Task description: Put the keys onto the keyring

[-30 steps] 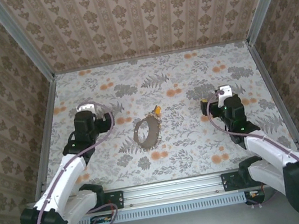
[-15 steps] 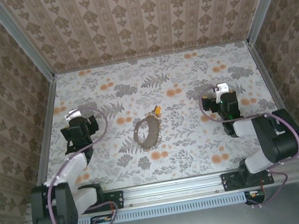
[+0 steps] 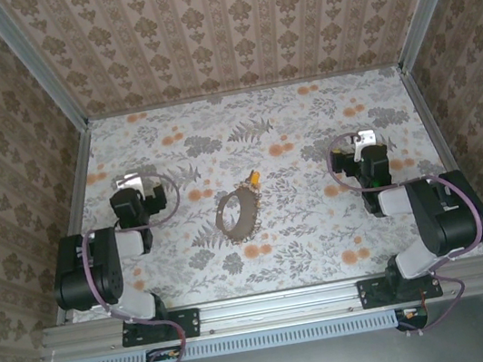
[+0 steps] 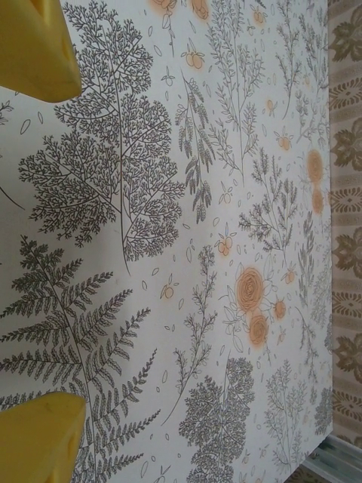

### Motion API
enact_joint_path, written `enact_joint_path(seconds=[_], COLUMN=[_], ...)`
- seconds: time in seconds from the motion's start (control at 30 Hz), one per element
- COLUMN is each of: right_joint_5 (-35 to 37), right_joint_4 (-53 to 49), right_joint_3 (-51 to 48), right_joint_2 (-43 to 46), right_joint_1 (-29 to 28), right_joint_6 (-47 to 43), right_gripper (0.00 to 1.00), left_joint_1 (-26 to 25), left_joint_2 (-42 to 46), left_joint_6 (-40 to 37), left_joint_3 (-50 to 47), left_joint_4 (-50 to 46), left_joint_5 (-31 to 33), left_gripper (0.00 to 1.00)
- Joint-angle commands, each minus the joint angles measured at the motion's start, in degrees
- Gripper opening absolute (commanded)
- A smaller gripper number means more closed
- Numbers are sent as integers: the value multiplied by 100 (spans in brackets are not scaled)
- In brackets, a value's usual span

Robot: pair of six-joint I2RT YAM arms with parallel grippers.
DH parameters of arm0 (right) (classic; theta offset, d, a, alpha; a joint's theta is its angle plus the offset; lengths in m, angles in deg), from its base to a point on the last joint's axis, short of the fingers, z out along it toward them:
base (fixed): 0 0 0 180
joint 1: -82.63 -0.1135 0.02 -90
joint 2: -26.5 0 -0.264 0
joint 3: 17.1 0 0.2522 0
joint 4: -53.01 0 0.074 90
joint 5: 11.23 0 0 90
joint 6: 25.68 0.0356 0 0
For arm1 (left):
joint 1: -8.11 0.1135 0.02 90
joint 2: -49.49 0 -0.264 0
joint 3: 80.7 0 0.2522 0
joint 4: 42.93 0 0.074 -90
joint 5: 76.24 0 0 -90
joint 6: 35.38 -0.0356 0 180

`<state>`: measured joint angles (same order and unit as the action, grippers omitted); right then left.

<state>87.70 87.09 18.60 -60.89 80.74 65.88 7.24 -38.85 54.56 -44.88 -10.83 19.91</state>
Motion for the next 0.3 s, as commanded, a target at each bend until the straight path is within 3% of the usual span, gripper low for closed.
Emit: enact_joint_path(seconds=[0.0,0.27], right_joint_5=[-93,-179], right_joint_4=[196,188], right_joint_3=[109,108], right_joint_2=[-37,-28], right_joint_1=[-14,29], right_joint_6=[62,72], right_gripper=[100,100], left_joint_1=[8,-5], left_joint_2=[44,54], left_joint_6=[-139,-136], left_joint_3=[54,70], left_joint_4=[376,331], left_joint_5=[-219,-174], left_gripper=[100,100])
